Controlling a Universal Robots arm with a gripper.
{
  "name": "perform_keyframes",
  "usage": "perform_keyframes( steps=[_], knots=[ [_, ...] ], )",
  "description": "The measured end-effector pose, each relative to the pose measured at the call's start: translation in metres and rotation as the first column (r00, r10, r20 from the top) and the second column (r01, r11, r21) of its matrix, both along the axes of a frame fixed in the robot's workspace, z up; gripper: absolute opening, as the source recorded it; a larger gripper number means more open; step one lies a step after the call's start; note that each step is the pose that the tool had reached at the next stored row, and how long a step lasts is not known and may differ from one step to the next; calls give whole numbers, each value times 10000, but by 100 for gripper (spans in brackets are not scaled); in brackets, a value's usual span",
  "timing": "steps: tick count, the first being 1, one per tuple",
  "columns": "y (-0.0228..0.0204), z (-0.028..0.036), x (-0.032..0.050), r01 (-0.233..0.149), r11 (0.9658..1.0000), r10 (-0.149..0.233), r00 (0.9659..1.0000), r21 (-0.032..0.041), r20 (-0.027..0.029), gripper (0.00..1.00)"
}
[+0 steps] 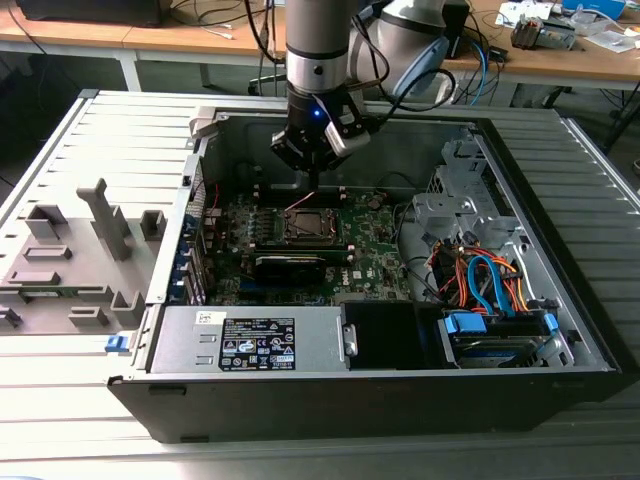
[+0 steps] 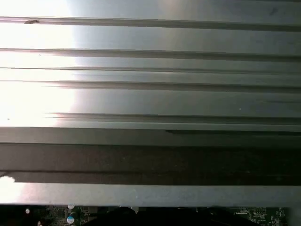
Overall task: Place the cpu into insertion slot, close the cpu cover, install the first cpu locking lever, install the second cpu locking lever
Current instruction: 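Install the first cpu locking lever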
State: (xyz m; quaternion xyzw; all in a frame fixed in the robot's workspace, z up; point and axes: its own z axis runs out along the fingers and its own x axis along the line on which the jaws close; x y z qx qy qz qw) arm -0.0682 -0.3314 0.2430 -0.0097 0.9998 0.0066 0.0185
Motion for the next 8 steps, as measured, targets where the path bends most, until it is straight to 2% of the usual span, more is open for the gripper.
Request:
perform_keyframes(
  steps=[1,2,5,8],
  knots=[
    [0,-52,-106,-2,10000,2,10000,1,0,11],
    [0,-85,-144,-3,10000,3,10000,0,0,11],
    [0,-154,-187,-3,10000,3,10000,0,0,11],
    [0,-188,-206,-12,10000,12,10000,0,0,11]
  ],
)
